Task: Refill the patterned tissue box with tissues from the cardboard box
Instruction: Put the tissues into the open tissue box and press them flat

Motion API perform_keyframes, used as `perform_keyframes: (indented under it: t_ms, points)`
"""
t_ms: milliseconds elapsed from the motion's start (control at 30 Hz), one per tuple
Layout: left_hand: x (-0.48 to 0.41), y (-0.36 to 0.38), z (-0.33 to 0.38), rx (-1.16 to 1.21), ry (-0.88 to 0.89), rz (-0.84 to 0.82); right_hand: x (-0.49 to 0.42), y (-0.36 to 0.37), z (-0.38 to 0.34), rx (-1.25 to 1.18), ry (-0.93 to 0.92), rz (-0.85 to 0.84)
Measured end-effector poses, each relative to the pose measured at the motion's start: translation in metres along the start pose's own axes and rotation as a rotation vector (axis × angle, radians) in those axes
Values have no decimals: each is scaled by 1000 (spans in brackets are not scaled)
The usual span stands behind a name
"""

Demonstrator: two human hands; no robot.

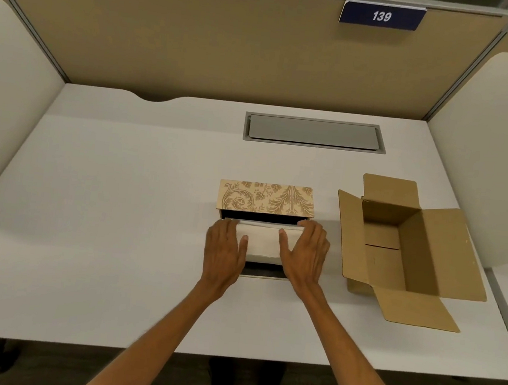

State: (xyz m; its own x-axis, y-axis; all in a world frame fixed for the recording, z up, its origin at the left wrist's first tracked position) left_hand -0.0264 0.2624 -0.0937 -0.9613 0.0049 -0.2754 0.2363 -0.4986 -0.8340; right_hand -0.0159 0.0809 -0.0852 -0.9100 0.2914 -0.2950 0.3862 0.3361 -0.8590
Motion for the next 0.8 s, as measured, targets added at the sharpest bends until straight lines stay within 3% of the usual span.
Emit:
perform_keyframes:
  t_ms: [133,333,800]
  points:
    - [-7,11,4,6,196,-110,8,15,-6,-74,-158,-142]
    - [-12,21,-9,-56,114,-271,11,32,4,19,-254,-312]
    - [-5,36,-16,-53,58,-241,18,45,6,101,-256,-281]
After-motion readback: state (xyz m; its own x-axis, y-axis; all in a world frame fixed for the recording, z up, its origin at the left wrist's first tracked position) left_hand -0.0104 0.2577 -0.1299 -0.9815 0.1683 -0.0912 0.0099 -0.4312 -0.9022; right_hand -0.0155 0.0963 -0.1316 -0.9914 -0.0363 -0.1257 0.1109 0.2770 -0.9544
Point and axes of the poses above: each hand's wrist, its own x-axis away from the middle knuckle, its own y-axis out of the palm, z = x × y, the point moved 1 cm from there along -x, towards the middle knuckle, and after that the axes turned 5 degrees about x, right-handed, at the moved point
